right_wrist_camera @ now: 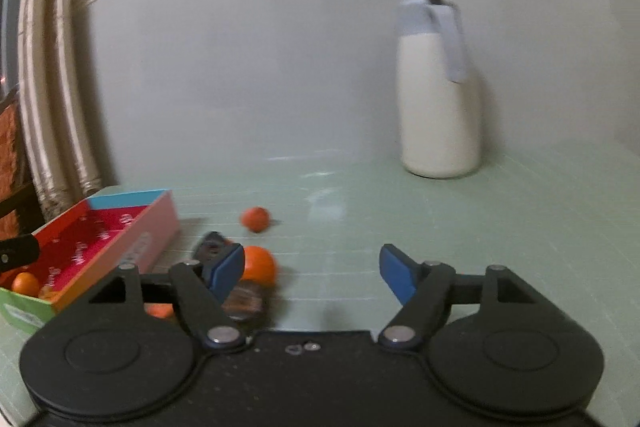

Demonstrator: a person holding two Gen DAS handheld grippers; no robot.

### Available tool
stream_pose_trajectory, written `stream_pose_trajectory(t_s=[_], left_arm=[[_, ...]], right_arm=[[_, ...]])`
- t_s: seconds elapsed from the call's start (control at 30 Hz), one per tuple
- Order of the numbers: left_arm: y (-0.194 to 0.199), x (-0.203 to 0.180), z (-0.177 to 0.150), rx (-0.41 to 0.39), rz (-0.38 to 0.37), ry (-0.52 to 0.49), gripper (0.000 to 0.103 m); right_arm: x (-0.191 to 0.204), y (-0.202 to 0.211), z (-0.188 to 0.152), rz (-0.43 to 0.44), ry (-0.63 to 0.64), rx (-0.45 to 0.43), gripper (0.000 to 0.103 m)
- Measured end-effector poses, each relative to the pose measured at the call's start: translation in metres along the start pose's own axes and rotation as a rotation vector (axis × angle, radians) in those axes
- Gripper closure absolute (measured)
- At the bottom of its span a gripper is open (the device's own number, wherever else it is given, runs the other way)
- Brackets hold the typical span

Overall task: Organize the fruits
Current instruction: 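Reach the left gripper to the cut orange fruit piece and grasp it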

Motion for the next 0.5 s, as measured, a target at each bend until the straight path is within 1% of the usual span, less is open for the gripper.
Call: stream_pose_trajectory(t_s=[0.13,0.2,0.23,0.27,0.33,0.5], left_arm=[[-0.006,-0.033,0.001,-0.001,-0.051,-0.063,0.001],[-0.012,-0.047,-0.001,0.01,-0.066,-0.096,0.001],[-0.016,-0.053,-0.003,0.023,-0.078,-0.103,0.002],[-0.018,-0.059,-0.003,0.033,-0.091,-0.105,0.009],[-0.026,-0.07,-0.007,0.065,-0.114,-0.114,0.015],[-0.039,-0.085,-0.015,0.12,-0.125,-0.117,0.021]], right_arm=[[-0.023,0.002,-0.004,-0.025,-0.037,0.013,0.029],[-0.034,0.003,-0.005,-0.033,-0.057,0.018,0.029],[-0.037,0.004,-0.005,-0.038,-0.061,0.017,0.029],[-0.041,0.006,-0.005,-0.046,-0.064,0.016,0.028],[-0.049,0.007,-0.006,-0.055,-0.075,0.015,0.028],[-0.066,0.012,-0.006,-0.074,-0.098,0.014,0.028]])
Point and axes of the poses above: each gripper's, at about its wrist camera, not at the fingertips, and y roughly against the way its jaws point, x to its left, z to its top, the point moved 8 cm from there along -y, roughly the way its jaws point, and after that the axes turned 11 degrees about -z, right-handed, at the moved point
